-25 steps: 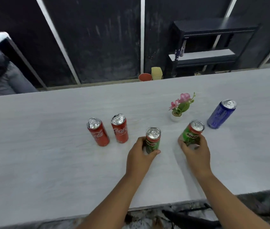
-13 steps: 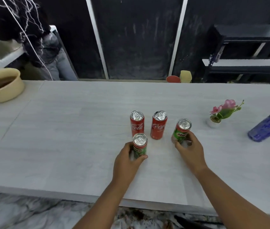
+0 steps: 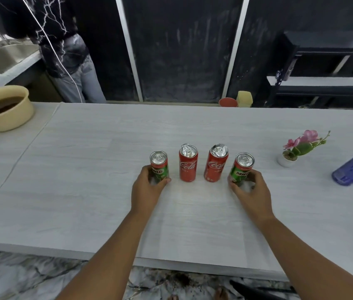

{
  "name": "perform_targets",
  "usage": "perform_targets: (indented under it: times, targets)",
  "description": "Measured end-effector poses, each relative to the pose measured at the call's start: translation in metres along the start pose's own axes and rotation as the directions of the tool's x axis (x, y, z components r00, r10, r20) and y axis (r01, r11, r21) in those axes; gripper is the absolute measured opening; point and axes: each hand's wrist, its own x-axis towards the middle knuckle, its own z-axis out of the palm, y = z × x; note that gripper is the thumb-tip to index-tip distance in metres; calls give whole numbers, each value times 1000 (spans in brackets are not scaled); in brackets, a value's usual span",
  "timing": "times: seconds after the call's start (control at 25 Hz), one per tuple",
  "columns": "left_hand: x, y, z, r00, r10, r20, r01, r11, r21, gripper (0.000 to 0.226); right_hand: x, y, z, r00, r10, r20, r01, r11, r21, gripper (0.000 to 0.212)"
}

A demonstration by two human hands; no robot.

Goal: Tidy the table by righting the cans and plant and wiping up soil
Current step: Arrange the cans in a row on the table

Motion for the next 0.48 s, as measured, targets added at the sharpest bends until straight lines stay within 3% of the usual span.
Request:
perform_targets:
  times: [0.48]
  targets:
    - [15, -1, 11, 996, 75, -41, -69, 989, 129, 67, 4, 7, 4, 998, -69, -5, 68, 990, -126, 59]
